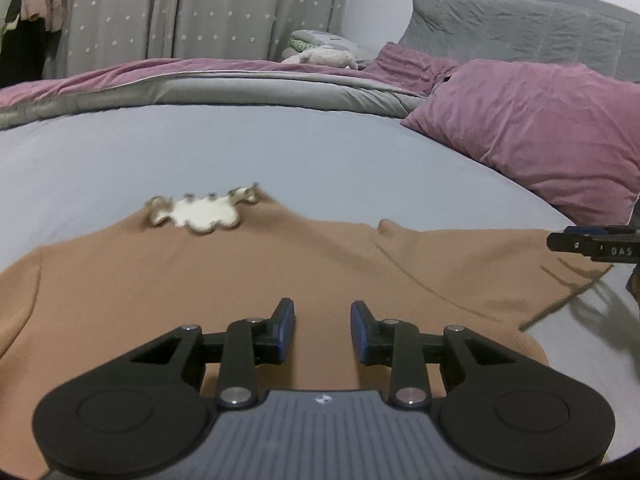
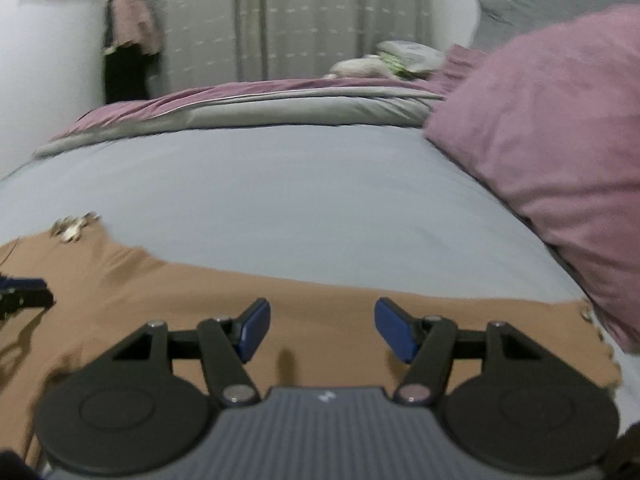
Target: Fold clothes
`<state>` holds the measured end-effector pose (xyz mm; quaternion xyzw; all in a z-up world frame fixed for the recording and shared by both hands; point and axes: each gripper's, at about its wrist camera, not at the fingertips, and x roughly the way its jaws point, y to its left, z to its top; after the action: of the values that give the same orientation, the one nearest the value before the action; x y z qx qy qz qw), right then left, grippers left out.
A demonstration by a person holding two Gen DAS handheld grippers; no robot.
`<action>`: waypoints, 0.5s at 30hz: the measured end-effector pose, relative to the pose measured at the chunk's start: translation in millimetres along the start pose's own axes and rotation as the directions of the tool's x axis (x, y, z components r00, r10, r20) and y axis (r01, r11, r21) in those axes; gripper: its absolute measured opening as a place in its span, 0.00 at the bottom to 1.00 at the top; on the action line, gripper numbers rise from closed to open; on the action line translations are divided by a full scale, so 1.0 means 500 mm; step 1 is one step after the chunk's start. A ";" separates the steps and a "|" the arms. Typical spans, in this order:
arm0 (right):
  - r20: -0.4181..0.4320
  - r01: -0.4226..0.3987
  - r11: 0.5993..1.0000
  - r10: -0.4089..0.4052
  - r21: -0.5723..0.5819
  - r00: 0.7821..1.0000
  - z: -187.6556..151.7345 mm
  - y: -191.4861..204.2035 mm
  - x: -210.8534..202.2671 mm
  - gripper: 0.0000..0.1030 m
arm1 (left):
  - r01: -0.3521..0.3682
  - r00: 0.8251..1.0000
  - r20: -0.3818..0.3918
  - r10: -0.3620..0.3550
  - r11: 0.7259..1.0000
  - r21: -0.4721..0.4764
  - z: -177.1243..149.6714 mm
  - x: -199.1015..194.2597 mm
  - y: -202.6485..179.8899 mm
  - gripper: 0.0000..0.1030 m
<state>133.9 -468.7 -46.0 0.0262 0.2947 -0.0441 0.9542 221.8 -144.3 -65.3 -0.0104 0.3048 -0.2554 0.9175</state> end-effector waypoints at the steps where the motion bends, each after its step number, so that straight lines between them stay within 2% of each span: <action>1: 0.002 -0.010 1.000 0.010 -0.017 1.000 0.000 0.013 -0.003 0.59 | -0.003 1.000 -0.001 0.003 1.000 0.008 -0.005 -0.007 0.004 0.29; 5: 0.013 -0.052 0.996 0.053 -0.068 0.999 0.002 0.062 -0.016 0.60 | -0.029 1.000 -0.002 0.029 0.999 0.026 -0.019 -0.030 0.018 0.30; 15: -0.005 -0.147 0.985 0.147 -0.096 0.989 0.027 0.148 -0.030 0.60 | -0.168 0.986 -0.007 0.168 0.986 0.006 -0.026 -0.066 0.049 0.30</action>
<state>136.3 -394.9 -24.6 0.0021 0.2927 0.0403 0.9553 203.3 -105.4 -61.8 0.0189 0.3074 -0.1781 0.9346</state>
